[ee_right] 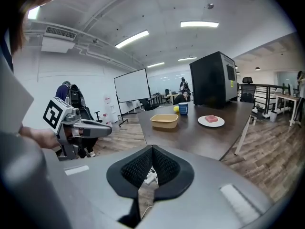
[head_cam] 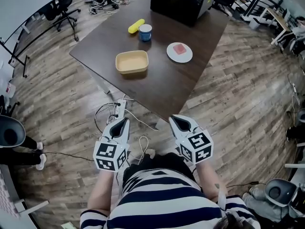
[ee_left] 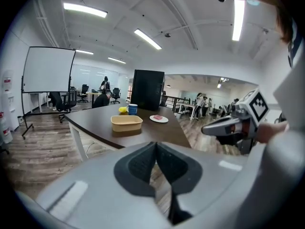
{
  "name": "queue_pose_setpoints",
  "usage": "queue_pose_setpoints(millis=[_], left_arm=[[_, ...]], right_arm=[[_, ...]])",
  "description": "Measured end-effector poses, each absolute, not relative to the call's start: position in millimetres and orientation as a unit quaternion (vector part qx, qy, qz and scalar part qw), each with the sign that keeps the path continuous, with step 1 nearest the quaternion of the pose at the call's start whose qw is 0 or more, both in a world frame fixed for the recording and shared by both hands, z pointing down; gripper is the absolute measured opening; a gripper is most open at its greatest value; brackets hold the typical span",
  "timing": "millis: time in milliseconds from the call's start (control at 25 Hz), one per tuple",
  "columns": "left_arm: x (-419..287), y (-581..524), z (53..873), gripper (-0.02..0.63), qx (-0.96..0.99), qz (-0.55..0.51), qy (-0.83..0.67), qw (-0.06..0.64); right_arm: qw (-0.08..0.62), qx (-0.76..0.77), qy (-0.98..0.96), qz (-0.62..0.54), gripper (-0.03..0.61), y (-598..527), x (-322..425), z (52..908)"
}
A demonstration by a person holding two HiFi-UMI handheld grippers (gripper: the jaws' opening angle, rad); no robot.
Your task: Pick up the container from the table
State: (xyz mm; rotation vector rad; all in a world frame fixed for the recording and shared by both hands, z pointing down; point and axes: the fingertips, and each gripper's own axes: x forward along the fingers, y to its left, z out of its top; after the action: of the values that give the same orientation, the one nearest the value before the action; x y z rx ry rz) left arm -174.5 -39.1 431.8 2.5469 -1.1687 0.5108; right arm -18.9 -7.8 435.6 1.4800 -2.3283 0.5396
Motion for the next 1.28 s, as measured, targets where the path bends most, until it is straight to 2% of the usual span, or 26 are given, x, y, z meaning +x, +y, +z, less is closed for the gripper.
queue_pose_setpoints(millis=[560, 1280], left_arm=[[-149.4, -132.5, 443.6, 0.000, 0.883, 0.223, -0.403, 0.093], [-96.4, -278.0, 473.3, 0.000, 0.846, 0.327, -0.411, 0.091]], right_arm=[[0.178, 0.501, -0.821, 0.208, -0.006, -101.1, 8.0, 448.6], [0.215, 0.404, -0.858, 0.231, -0.006, -247.0, 52.7, 472.3]])
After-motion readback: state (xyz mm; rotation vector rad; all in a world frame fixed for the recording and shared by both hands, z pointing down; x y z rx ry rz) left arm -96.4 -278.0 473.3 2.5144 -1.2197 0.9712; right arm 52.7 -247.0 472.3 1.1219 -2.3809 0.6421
